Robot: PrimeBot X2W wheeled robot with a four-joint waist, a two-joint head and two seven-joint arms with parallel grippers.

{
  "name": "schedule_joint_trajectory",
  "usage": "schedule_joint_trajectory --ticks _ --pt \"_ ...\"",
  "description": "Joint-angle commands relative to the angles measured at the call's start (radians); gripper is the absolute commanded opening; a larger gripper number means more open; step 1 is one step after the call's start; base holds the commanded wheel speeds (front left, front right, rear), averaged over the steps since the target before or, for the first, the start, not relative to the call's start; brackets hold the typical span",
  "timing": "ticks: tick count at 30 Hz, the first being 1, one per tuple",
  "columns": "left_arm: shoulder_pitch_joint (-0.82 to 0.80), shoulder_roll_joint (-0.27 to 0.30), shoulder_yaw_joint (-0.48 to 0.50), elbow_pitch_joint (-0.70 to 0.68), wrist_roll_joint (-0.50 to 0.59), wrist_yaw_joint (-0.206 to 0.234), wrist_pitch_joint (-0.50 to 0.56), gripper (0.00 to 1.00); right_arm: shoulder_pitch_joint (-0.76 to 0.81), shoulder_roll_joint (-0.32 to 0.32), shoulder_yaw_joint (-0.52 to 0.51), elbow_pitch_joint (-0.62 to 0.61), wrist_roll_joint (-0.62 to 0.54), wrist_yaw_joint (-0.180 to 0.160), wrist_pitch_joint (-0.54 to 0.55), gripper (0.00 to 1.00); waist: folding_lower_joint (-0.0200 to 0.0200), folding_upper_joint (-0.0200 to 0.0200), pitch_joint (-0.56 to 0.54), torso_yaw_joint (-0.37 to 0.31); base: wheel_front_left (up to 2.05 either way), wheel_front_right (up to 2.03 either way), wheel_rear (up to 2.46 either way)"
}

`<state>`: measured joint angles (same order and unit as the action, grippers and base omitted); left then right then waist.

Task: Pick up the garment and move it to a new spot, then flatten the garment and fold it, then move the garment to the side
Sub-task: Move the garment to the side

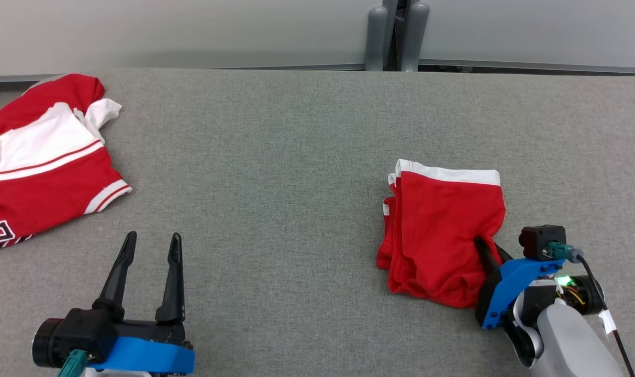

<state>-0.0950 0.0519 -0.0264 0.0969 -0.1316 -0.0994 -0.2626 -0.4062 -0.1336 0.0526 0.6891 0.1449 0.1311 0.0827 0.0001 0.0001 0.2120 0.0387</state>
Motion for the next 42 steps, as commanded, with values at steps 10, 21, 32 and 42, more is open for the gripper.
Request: schedule_joint_trajectory --ticks 10,21,32,42 --pt "0.005 0.001 0.01 -0.024 -0.002 0.004 -0.003 1.0 -0.005 -0.058 -0.026 -0.016 0.011 -0.001 -0.082 0.0 -0.0001 -0.0001 0.022 -0.059 0.0 0.0 0.0" --pt "-0.054 0.018 0.004 -0.039 0.017 -0.01 -0.003 1.0 0.019 -0.101 -0.114 -0.102 -0.006 -0.001 -0.11 0.0 -0.0001 -0.0001 0.093 -0.186 0.0 0.0 0.0" --pt "-0.107 0.025 -0.007 -0.06 0.024 -0.018 -0.003 1.0 -0.154 -0.162 -0.06 -0.189 -0.042 -0.001 -0.051 0.0 -0.0001 -0.0001 0.158 -0.187 0.0 0.0 0.0" --pt "-0.229 0.044 -0.05 -0.104 0.035 -0.024 -0.003 1.0 -0.37 -0.396 -0.126 -0.162 -0.029 -0.001 0.063 0.0 -0.0001 -0.0001 0.344 -0.136 0.0 0.0 0.0"
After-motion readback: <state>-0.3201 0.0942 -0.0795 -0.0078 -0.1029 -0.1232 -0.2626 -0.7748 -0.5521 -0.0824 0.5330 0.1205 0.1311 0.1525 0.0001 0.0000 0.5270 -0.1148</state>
